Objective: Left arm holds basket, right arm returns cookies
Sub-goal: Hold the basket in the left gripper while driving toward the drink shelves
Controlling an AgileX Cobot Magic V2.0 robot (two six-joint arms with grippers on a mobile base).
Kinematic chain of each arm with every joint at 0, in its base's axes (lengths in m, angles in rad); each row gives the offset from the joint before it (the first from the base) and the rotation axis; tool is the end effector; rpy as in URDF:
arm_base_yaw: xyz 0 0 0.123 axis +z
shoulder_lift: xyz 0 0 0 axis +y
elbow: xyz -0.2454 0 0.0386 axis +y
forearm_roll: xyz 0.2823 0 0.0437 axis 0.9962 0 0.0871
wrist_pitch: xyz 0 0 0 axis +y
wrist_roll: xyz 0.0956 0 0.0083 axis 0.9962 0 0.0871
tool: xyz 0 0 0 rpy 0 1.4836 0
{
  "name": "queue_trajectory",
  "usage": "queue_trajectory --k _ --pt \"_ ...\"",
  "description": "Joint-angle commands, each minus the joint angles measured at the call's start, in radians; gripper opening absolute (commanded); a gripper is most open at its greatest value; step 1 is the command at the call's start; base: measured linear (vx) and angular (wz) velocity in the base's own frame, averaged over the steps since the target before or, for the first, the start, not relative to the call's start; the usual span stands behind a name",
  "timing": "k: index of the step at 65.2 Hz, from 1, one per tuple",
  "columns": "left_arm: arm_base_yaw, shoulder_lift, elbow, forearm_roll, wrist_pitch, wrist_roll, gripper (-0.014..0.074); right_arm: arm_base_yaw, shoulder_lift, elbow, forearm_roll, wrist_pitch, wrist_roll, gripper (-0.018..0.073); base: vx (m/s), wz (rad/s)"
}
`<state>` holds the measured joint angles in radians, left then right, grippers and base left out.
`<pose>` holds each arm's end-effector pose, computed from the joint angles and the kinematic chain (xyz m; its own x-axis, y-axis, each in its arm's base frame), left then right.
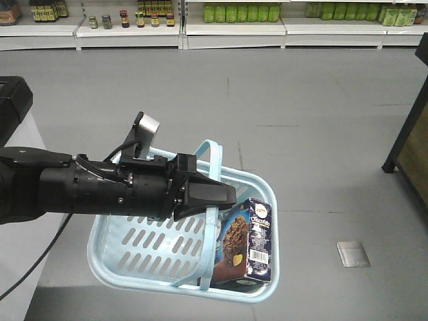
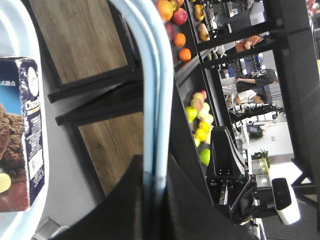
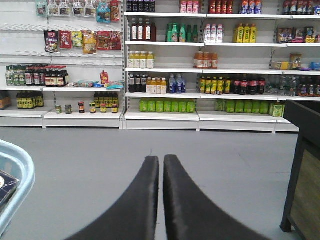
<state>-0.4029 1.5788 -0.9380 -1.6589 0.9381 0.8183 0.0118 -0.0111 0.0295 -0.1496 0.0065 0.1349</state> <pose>0.2869 -0.2061 0.2103 -0.9488 -0.1030 -0.2985 0.2580 0.2921 -0.9209 0.1330 0.0015 0.2033 0.0625 -0.0140 -0.9979 -0.0099 0.9998 -0.0146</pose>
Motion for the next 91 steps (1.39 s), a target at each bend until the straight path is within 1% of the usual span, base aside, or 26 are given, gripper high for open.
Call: queue_trajectory --k 1,91 --pt "-0.004 -0.050 -0.027 -0.120 0.054 0.014 -0.0006 -0.001 -0.013 0.017 -0.006 -0.075 -0.003 -0.0011 0.50 0.02" --pt "-0.004 -0.050 -0.027 -0.119 0.054 0.014 -0.0006 -0.001 -0.013 0.017 -0.006 -0.075 -0.003 -0.0011 0.49 0.00"
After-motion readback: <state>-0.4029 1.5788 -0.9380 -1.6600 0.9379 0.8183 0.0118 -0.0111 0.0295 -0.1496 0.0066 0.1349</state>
